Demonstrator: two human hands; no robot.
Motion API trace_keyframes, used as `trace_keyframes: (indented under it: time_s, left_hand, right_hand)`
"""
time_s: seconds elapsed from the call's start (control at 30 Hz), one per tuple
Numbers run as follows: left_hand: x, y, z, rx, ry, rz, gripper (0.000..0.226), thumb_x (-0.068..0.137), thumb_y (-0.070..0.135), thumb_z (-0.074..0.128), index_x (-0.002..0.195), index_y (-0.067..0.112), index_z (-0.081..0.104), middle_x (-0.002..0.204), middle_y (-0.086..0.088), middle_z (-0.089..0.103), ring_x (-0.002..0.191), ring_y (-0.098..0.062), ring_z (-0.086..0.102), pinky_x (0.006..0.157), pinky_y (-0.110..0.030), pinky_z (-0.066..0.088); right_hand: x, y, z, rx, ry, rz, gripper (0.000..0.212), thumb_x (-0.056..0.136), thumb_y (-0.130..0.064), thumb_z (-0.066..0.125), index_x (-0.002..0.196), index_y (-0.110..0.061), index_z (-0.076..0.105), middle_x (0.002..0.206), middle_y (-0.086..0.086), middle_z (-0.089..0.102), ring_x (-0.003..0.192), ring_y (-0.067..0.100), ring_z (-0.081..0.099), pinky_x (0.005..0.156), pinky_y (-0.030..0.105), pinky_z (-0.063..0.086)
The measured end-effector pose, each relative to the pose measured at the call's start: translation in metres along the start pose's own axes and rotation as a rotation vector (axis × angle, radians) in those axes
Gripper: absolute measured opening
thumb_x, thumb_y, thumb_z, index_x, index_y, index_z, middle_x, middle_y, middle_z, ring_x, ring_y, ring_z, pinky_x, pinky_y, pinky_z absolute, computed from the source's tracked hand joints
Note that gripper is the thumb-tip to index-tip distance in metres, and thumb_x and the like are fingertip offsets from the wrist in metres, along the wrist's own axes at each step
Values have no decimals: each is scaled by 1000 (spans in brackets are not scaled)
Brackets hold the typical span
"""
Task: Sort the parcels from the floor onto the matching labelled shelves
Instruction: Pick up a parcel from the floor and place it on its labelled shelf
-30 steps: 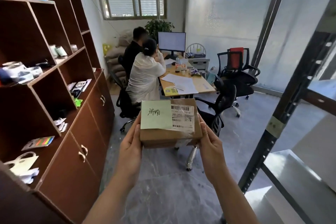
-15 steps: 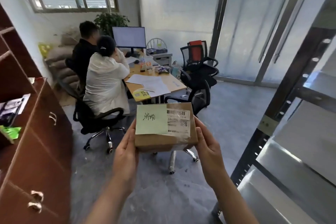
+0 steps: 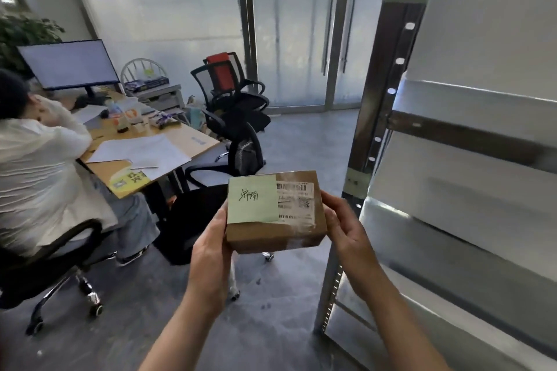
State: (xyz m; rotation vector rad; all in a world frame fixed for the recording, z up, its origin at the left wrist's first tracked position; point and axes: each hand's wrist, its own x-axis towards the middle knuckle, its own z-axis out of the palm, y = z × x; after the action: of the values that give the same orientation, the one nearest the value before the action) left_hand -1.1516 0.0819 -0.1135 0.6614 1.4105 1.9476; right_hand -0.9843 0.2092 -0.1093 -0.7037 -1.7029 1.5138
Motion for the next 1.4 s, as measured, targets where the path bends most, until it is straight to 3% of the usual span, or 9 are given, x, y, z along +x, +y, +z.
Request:
trace_keyframes:
  time_s: [0.23,0.4,0.63,0.73,0.87,0.97,1.13,1.3,1.4]
  left_hand:
    - [68,-28,34,36,-74,-128,46,109,35,28,134,18,63,126,-8,73,118,-33,66,93,-46,47]
    - [105,-47,43,82,-114,-216,43,108,35,32,134,18,63,123,-8,75,118,-29,67,95,-43,50]
    - [121,-75,41,120,-188,-353,37,105,35,43,131,18,62,120,-4,76,113,-24,71,100,-47,52]
    - [122,-94,43,146,-235,-425,38,97,41,54,129,23,63,121,-4,75,111,-22,72,99,-48,52]
    - [125,-110,50,167,-385,-506,49,85,52,64,128,28,62,121,4,76,114,-14,70,102,-41,51]
    - [132,-113,60,180,-474,-513,45,82,50,74,123,32,64,112,14,77,112,-10,70,101,-38,52]
    - [145,-114,76,219,-599,-514,39,88,27,72,125,31,62,106,18,78,97,1,72,71,-13,55]
    - [144,-117,86,244,-650,-529,53,79,36,82,126,33,59,122,5,74,111,-12,70,78,-20,56]
    - [141,-124,92,258,-655,-508,41,87,21,76,125,29,61,118,2,76,106,-14,72,78,-23,57]
  right_hand:
    - [39,10,-40,13,126,57,39,92,-42,42,129,-37,56,119,-24,66,111,-8,61,87,15,54]
    - [56,41,-43,61,189,161,30,105,-22,38,129,-31,53,126,-11,65,114,0,63,87,18,54]
    - [54,72,-45,93,278,320,28,106,-15,41,127,-26,55,126,-1,64,118,8,62,91,25,55]
    - [41,82,-47,97,392,381,24,105,-16,41,121,-20,58,120,8,67,114,18,64,82,23,55]
    - [26,90,-52,46,532,450,21,106,-18,39,117,-18,58,111,7,71,89,4,70,71,16,52]
    - [18,91,-54,24,635,454,21,106,-18,39,117,-17,57,112,7,70,89,6,69,74,20,52]
    - [13,88,-55,-7,748,414,19,105,-15,41,116,-14,57,110,6,70,86,1,69,70,14,53]
    - [4,88,-53,-25,862,369,18,104,-17,45,110,-22,60,107,1,71,89,2,68,71,11,53]
    - [-2,89,-55,-12,882,364,18,104,-16,43,114,-18,59,107,3,70,82,-5,68,68,11,52]
